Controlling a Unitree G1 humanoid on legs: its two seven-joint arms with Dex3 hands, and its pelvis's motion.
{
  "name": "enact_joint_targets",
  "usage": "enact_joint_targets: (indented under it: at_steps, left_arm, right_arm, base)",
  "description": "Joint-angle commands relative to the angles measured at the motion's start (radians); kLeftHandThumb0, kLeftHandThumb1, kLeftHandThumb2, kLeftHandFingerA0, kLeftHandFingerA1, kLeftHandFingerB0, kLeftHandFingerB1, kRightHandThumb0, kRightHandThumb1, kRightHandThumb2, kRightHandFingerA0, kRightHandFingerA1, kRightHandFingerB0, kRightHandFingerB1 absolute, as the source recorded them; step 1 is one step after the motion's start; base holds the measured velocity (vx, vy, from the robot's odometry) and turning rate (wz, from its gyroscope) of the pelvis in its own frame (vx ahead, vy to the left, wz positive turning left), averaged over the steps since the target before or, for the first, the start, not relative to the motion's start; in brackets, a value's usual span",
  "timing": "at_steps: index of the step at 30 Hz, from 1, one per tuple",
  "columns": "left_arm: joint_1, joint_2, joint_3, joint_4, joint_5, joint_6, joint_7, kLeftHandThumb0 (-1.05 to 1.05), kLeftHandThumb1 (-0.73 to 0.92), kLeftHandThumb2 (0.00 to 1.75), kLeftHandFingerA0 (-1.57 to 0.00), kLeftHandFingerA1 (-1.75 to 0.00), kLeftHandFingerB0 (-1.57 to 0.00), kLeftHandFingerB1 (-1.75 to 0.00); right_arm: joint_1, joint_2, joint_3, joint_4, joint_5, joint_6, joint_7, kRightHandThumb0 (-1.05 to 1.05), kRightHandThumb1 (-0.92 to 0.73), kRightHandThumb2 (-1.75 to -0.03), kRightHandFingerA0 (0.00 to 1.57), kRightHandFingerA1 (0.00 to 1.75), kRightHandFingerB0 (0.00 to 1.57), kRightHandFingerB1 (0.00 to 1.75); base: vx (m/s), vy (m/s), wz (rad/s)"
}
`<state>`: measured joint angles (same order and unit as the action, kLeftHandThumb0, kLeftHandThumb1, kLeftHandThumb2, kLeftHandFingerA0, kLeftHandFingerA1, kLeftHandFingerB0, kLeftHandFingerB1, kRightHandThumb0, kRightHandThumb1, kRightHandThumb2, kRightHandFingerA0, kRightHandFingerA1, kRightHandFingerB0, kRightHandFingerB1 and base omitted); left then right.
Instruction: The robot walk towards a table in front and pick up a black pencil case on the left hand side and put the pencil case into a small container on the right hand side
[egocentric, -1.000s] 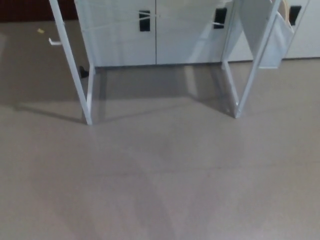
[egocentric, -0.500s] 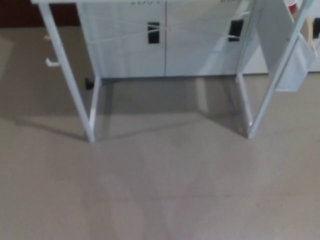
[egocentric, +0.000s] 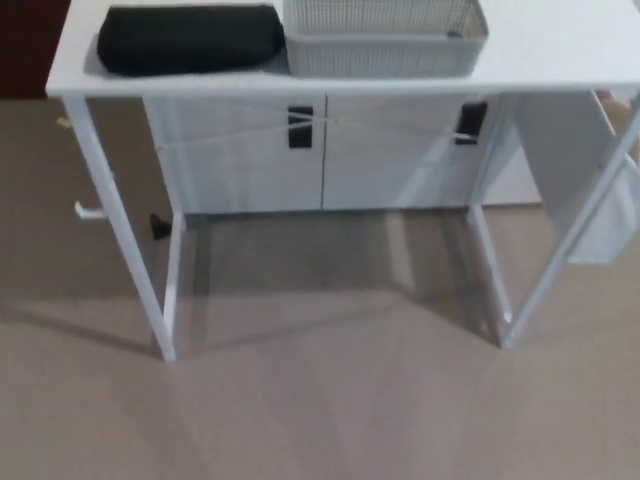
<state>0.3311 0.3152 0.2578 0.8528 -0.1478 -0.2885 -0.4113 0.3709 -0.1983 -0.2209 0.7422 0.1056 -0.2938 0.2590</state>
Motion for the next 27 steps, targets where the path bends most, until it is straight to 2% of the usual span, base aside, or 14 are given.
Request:
enact_joint_targets:
  at_steps: [1,2,3,6,7,13,14,16,17,19,20,25,26,27]
  left_arm:
    - [-0.011,0.011,-0.002,0.005,0.008,-0.012,0.013,-0.28,0.57,0.57,-0.41,-0.39,-0.25,-0.30]
    - [-0.011,0.011,-0.002,0.006,0.008,-0.013,0.013,-0.28,0.57,0.57,-0.41,-0.39,-0.25,-0.30]
    - [-0.011,0.006,0.001,-0.002,-0.001,-0.015,0.004,-0.27,0.58,0.57,-0.42,-0.40,-0.24,-0.30]
    - [-0.011,0.005,0.000,-0.006,0.001,-0.015,0.004,-0.28,0.58,0.57,-0.42,-0.40,-0.24,-0.30]
    - [-0.005,0.010,-0.011,-0.012,0.021,-0.022,0.020,-0.29,0.58,0.57,-0.42,-0.39,-0.24,-0.30]
    - [-0.007,0.012,-0.013,-0.011,0.019,-0.020,0.016,-0.28,0.59,0.57,-0.40,-0.40,-0.24,-0.30]
    - [-0.012,0.013,-0.015,-0.008,0.022,-0.018,0.017,-0.23,0.42,0.89,-0.31,-0.58,-0.11,-0.48]
    - [-0.016,0.012,-0.016,-0.003,0.021,-0.011,0.021,-0.23,0.42,0.89,-0.32,-0.58,-0.12,-0.48]
    - [-0.016,0.011,-0.016,-0.003,0.020,-0.013,0.020,-0.29,0.58,0.57,-0.41,-0.39,-0.25,-0.30]
    - [-0.012,0.015,-0.021,-0.006,0.027,-0.022,0.019,-0.29,0.59,0.57,-0.41,-0.39,-0.25,-0.30]
    - [-0.011,0.017,-0.026,-0.008,0.034,-0.028,0.022,-0.22,0.42,0.90,-0.33,-0.58,-0.12,-0.48]
    - [-0.019,0.014,-0.019,-0.013,0.015,-0.011,0.014,-0.21,0.42,0.89,-0.31,-0.58,-0.11,-0.48]
    - [-0.019,0.017,-0.026,-0.008,0.030,-0.035,0.022,-0.28,0.59,0.57,-0.42,-0.40,-0.25,-0.30]
    - [-0.015,0.018,-0.025,-0.022,0.023,-0.016,0.012,-0.23,0.43,0.90,-0.30,-0.57,-0.10,-0.48]
  right_arm:
    - [-0.004,-0.017,0.000,0.005,-0.011,-0.022,-0.015,-0.35,-0.56,-0.60,0.58,0.47,0.24,0.34]
    - [-0.005,-0.017,0.000,0.006,-0.010,-0.023,-0.016,-0.35,-0.56,-0.60,0.58,0.47,0.24,0.34]
    - [-0.004,-0.019,0.001,-0.002,-0.009,-0.009,-0.015,-0.25,-0.39,-0.87,0.44,0.61,0.10,0.47]
    - [-0.016,-0.024,0.005,0.020,-0.014,-0.009,-0.021,-0.25,-0.39,-0.86,0.42,0.61,0.10,0.47]
    - [-0.020,-0.022,0.004,0.027,-0.012,-0.009,-0.020,-0.35,-0.55,-0.59,0.54,0.45,0.23,0.32]
    - [-0.031,-0.025,0.010,0.048,-0.020,-0.018,-0.025,-0.35,-0.56,-0.60,0.55,0.45,0.22,0.33]
    - [-0.028,-0.025,0.011,0.038,-0.021,-0.015,-0.028,-0.34,-0.56,-0.59,0.56,0.46,0.23,0.33]
    - [-0.018,-0.023,0.012,0.015,-0.019,-0.010,-0.027,-0.35,-0.56,-0.59,0.57,0.46,0.23,0.33]
    - [-0.020,-0.024,0.012,0.022,-0.019,-0.012,-0.026,-0.35,-0.56,-0.60,0.56,0.46,0.23,0.32]
    - [-0.027,-0.027,0.013,0.040,-0.022,-0.016,-0.027,-0.35,-0.55,-0.60,0.58,0.47,0.24,0.33]
    - [-0.027,-0.029,0.014,0.040,-0.024,-0.015,-0.026,-0.35,-0.56,-0.60,0.58,0.46,0.23,0.33]
    - [-0.038,-0.032,0.015,0.051,-0.026,-0.014,-0.021,-0.37,-0.56,-0.60,0.56,0.46,0.22,0.33]
    - [-0.038,-0.032,0.016,0.048,-0.027,-0.013,-0.023,-0.37,-0.56,-0.60,0.56,0.46,0.23,0.33]
    - [-0.036,-0.031,0.016,0.044,-0.028,-0.007,-0.026,-0.35,-0.57,-0.60,0.57,0.46,0.23,0.33]
  base:
    - [0.44,-0.140,0.29]
    - [0.52,-0.157,-0.39]
    - [0.48,-0.117,0.85]
    - [0.46,-0.119,0.09]
    - [0.23,-0.113,-0.06]
    - [0.25,0.024,-0.16]
    - [0.28,0.149,-0.20]
    - [0.34,0.194,-0.06]
    - [0.32,0.288,-0.11]
    - [0.30,0.273,-0.22]
    - [0.25,0.176,0.02]
    - [0.14,0.092,0.05]
    - [0.11,0.008,0.08]
    - [0.12,-0.023,0.03]
